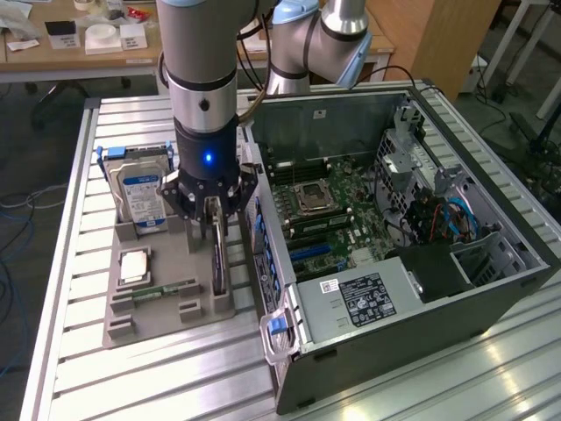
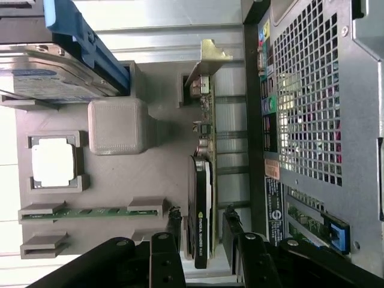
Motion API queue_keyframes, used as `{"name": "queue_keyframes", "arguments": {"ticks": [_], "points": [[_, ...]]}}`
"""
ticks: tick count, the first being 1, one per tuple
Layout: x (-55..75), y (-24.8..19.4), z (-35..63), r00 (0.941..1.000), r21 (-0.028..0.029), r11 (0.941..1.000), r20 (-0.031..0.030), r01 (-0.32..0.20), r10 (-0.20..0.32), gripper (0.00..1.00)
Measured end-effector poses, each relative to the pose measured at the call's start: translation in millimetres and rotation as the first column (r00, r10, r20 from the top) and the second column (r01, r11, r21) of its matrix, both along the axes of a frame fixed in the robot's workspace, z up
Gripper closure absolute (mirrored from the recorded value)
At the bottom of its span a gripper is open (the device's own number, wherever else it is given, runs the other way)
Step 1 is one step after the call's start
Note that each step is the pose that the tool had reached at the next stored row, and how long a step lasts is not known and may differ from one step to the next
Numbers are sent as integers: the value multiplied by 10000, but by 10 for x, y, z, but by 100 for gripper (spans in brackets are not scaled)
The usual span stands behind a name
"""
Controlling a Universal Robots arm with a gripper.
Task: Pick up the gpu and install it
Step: 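Pick up the gpu and move the gpu toward the slot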
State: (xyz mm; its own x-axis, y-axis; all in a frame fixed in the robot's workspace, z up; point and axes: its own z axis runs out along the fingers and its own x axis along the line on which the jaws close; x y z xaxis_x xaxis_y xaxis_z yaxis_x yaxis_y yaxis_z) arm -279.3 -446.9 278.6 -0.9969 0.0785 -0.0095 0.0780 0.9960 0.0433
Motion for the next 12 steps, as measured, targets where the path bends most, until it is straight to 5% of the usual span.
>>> {"name": "queue_keyframes", "arguments": {"ticks": [6, 12], "points": [[7, 106, -79, 10000, 0, 10000, 0, 1, -1, 58], [12, 141, -188, 10000, 1, 10000, -3, -1, 1, 58]]}}
